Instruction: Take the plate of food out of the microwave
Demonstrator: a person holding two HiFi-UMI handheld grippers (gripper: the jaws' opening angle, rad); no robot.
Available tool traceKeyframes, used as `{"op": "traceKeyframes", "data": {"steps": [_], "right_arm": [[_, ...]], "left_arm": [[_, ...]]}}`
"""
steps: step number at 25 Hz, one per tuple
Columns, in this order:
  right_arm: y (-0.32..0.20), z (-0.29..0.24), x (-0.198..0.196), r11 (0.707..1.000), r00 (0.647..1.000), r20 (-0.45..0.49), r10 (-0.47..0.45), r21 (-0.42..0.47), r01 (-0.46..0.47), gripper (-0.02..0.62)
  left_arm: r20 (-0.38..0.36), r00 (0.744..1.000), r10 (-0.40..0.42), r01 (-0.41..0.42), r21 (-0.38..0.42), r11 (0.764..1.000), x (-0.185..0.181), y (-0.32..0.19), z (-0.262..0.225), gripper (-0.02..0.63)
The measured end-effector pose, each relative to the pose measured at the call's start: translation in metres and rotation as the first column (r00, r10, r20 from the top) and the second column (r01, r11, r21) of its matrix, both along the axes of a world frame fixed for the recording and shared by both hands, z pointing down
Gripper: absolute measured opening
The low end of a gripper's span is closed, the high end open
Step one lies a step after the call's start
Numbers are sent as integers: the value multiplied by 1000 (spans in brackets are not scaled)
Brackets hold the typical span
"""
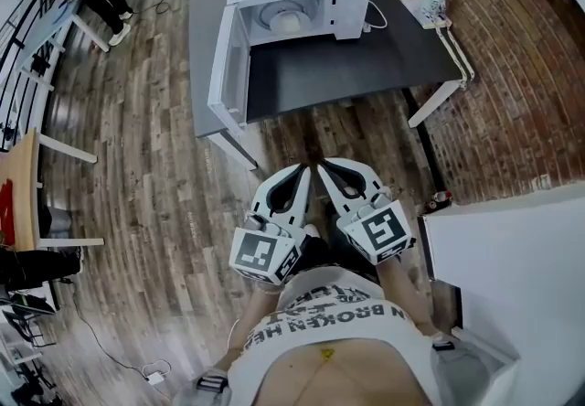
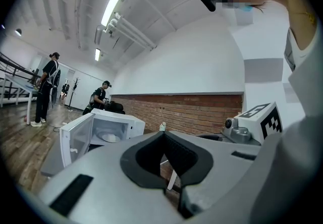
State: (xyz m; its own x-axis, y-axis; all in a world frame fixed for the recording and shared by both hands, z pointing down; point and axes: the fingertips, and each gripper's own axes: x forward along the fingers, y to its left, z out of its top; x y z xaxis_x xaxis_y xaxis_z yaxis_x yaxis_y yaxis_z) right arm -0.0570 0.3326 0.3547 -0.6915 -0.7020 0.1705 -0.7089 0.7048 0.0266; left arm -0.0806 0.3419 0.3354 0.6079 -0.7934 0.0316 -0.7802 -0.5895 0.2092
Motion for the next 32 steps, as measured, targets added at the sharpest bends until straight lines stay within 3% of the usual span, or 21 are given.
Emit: {"op": "traceKeyframes", "data": {"steps": [6, 13, 22, 32], "right_arm": [[-29, 3, -7, 999, 999, 9, -38, -9, 38, 9], [-100, -1, 0, 998, 998, 15, -56, 1, 56, 9], [-190, -12, 19, 996, 994, 55, -91, 5, 91, 9], [-248, -12, 29, 986, 982, 82, -168, 3, 168, 9]], "left_arm": [[-2, 999, -47, 47, -6, 999, -7, -27, 5, 6], [-2, 998, -61, 61, -8, 998, 1, -97, 5, 6], [30, 996, -78, 78, 2, 997, 25, -186, -6, 6], [84, 985, -152, 152, -1, 988, 39, -241, -3, 6]]}}
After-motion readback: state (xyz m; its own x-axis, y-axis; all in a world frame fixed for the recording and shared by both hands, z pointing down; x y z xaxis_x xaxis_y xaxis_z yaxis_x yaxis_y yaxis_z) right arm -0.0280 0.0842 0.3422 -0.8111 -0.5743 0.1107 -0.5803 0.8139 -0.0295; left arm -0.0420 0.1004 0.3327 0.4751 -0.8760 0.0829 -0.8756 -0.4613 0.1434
